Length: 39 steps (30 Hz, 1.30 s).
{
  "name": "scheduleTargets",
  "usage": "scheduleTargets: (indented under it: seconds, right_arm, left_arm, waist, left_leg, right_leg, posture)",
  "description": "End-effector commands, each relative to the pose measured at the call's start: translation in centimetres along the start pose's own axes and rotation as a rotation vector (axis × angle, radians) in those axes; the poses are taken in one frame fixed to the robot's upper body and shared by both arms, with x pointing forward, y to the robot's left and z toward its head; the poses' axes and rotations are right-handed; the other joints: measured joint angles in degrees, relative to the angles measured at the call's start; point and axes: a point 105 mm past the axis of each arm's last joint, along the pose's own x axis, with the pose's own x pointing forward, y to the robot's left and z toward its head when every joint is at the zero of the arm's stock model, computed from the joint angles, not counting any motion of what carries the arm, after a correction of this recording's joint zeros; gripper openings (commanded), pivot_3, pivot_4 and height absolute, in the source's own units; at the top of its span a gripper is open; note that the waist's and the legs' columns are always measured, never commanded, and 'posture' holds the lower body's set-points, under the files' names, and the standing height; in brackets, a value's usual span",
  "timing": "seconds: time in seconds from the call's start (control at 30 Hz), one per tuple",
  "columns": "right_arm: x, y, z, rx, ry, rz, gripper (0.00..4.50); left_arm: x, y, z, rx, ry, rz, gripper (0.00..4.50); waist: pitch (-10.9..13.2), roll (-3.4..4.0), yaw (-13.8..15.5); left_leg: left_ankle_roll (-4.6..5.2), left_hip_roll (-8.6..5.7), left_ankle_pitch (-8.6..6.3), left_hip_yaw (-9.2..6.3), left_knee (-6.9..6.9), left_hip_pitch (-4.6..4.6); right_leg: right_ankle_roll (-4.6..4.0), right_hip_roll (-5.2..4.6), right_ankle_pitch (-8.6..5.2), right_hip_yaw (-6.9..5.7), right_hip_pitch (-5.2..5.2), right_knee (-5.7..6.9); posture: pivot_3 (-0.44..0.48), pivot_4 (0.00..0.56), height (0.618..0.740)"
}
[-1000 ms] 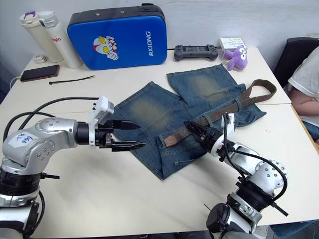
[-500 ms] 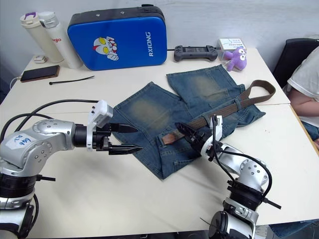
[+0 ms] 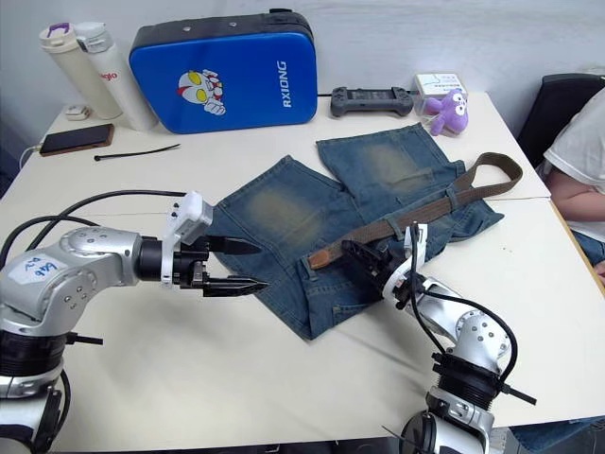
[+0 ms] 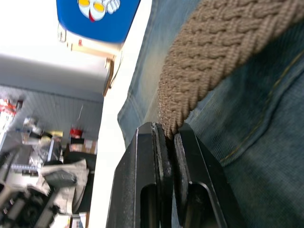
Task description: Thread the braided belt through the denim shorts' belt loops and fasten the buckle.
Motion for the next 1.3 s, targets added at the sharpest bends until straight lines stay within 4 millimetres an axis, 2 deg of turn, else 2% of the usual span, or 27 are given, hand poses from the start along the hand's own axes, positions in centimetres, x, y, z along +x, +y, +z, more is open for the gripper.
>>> scheduleTargets:
  seconds: [0.03,0.17,0.53,0.83,1.07,1.3]
  right_arm:
    - [-0.8,0.6,2.4,-0.096,-0.1,-0.034,0.02]
    - [-0.4,0.7,1.7,-0.185,-0.049,-0.066,0.02]
    - [-0.3,0.5,-1.2,-0.146,0.045,-0.043,0.02]
    - [1.2,0.9,-5.4,-0.092,0.185,0.007,0.02]
    - [3.0,1.6,-6.3,-0.044,0.179,0.028,0.02]
    - [4.1,0.0,-7.0,-0.062,0.192,-0.085,0.02]
  left_arm:
    - [-0.1,-0.6,0.5,0.053,0.0,-0.014,4.5]
    - [0.0,-0.6,0.5,0.055,0.002,-0.022,4.5]
    - [0.1,-0.5,0.6,0.064,0.01,-0.023,4.5]
    - [0.3,-0.4,0.6,0.059,0.012,-0.019,4.5]
    - [0.3,-0.6,0.4,0.041,0.006,-0.019,4.5]
    - [0.2,-0.8,0.1,0.037,0.012,-0.008,4.5]
  waist:
    - [0.0,0.0,0.0]
    - [0.0,0.0,0.1]
    - [0.0,0.0,0.0]
    - [0.0,-0.06,-0.4]
    - [-0.1,-0.11,-1.5]
    - [-0.1,-0.21,-1.7]
  left_leg:
    - [0.0,0.0,0.0,0.0,0.0,-0.01]
    - [0.03,-0.03,0.0,0.0,0.02,-0.05]
    - [0.03,-0.02,0.0,-0.01,-0.04,-0.04]
    - [0.02,0.01,0.0,-0.01,-0.07,0.01]
    - [0.14,0.03,-0.06,-0.02,-0.12,0.08]
    - [0.1,0.05,-0.04,-0.01,-0.11,0.19]
  right_leg:
    - [0.0,0.0,0.0,0.0,-0.01,-0.01]
    - [0.0,-0.02,0.0,0.0,0.0,-0.04]
    - [0.0,0.0,0.0,-0.01,-0.02,-0.03]
    - [0.0,0.02,0.0,0.0,-0.01,-0.01]
    - [0.0,0.04,0.0,0.0,-0.01,0.01]
    - [0.0,0.04,0.0,0.01,-0.01,0.0]
  posture:
    - [0.0,0.15,0.739]
    - [0.0,0.15,0.739]
    - [0.0,0.15,0.739]
    - [0.0,0.15,0.739]
    - [0.0,0.15,0.739]
    - [0.0,0.15,0.739]
